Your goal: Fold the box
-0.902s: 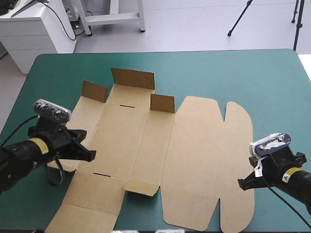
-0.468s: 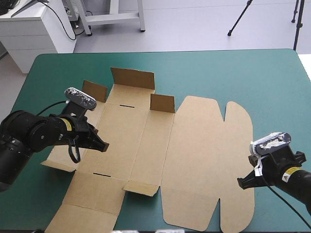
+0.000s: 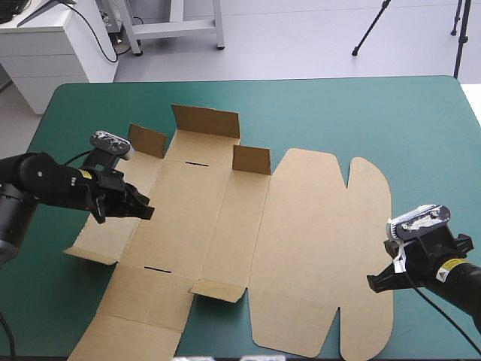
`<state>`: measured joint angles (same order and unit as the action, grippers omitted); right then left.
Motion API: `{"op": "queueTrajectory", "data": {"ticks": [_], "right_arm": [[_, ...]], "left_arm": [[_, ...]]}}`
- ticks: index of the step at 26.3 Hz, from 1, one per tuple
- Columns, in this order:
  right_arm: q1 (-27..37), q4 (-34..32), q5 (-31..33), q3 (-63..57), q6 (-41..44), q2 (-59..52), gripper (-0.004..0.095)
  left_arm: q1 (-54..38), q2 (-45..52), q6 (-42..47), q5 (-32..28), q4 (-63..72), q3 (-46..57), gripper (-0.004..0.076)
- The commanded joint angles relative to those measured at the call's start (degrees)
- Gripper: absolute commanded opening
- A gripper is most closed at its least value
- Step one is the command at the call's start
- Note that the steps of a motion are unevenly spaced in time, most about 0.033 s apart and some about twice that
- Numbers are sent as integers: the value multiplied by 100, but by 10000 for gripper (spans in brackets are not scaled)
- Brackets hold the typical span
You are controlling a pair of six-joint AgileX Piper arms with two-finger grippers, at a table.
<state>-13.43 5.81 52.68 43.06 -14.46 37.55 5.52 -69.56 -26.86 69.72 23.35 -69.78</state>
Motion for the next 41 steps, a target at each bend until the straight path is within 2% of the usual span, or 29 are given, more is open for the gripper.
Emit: {"op": "queueTrajectory", "data": {"ticks": [1, 7, 13, 17, 19, 22, 24, 27, 34, 41], "right_arm": [[39, 43, -375, 150, -89, 1, -23], [39, 43, -492, 150, -107, 1, -23], [39, 43, -503, 150, -171, 1, -23], [39, 43, -503, 150, -238, 1, -23], [39, 84, -503, 150, -287, 1, -23], [39, 92, -533, 150, -287, 1, -23], [39, 127, -588, 150, -287, 1, -23], [39, 262, -671, 150, -348, 1, -23], [39, 402, -730, 150, -393, 1, -23], [39, 470, -743, 150, -457, 1, -23]], "left_arm": [[-763, -154, -520, 167, 948, -192, 16], [-1880, -604, -895, 397, 1578, -192, 16], [-2359, -761, -980, 412, 1553, -192, 16], [-2984, -958, -1000, 365, 1495, -192, 20], [-3377, -1178, -925, 333, 1791, -192, 78], [-3711, -1535, -987, 421, 2227, -192, 309], [-3711, -1689, -1047, 421, 2211, -192, 398], [-3711, -1944, -1084, 421, 2185, -192, 451], [-3711, -2509, -1205, 452, 1816, -192, 473], [-3711, -2832, -1300, 463, 1647, -192, 558]]}}
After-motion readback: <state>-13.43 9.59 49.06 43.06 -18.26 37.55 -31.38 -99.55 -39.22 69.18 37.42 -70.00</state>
